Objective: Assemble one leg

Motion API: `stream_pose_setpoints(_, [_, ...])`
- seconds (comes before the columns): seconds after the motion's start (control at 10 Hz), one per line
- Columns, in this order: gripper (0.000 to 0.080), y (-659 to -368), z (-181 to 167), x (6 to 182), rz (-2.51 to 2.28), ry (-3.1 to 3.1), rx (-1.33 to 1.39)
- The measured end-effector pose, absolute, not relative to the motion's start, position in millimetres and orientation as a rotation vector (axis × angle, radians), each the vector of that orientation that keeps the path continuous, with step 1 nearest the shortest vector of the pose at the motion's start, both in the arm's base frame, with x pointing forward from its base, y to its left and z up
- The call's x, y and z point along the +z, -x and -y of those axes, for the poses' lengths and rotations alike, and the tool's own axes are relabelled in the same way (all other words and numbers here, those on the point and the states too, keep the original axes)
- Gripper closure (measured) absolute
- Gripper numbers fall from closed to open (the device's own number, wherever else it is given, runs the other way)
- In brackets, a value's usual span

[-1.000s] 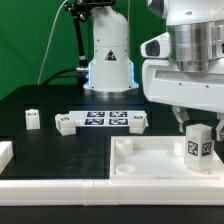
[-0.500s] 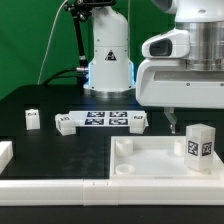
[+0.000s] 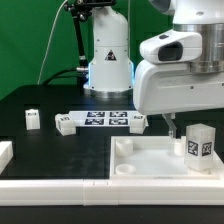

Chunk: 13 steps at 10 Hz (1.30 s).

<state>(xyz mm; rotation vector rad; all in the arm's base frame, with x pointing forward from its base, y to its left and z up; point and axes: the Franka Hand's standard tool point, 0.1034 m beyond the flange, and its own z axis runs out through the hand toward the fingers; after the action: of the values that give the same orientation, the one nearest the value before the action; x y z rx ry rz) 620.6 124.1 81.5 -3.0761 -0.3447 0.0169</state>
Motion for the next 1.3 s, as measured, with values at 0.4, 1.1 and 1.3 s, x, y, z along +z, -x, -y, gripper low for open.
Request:
stream_pose_setpoints(0.4, [0.0411,-620.8,-123.5,81.5,0.401,3.069,0.015])
stream_pose_setpoints(1.1, [0.0505,-622.1,-117.0,81.9,0.119,3.091,0.019])
stream_pose_setpoints(1.3, [0.0505,-620.4,-119.1,80.5,-0.29,3.074,0.032])
